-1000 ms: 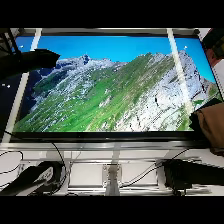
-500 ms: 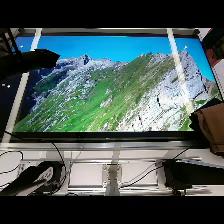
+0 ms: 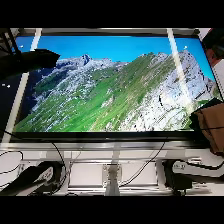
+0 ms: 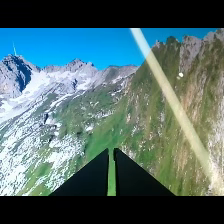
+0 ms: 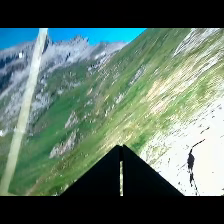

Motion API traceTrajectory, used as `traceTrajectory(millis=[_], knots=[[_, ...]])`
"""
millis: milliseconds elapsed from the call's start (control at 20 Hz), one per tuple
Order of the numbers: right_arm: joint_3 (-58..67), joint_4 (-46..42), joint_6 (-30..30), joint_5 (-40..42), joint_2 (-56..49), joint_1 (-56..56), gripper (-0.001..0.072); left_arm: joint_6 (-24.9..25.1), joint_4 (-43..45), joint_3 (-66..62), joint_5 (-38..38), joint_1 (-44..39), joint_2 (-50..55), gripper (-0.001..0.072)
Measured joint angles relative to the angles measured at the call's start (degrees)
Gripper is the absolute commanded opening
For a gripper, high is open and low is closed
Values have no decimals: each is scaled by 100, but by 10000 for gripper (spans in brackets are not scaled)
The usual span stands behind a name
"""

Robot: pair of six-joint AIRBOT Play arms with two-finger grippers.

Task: Fold the clothes and pants, and hang the long-sleeved shirts on hangers.

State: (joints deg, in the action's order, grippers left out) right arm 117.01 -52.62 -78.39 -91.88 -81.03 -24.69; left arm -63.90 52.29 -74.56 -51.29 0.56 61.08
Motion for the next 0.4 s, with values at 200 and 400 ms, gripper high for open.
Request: traceTrajectory(millis=[200,400], knots=[[-197,-1484,221,-144,42,1331,8,0,-2,0,0,0,-2,74],[-271,-2376,302,33,37,1714,8,0,0,0,2,0,0,74]])
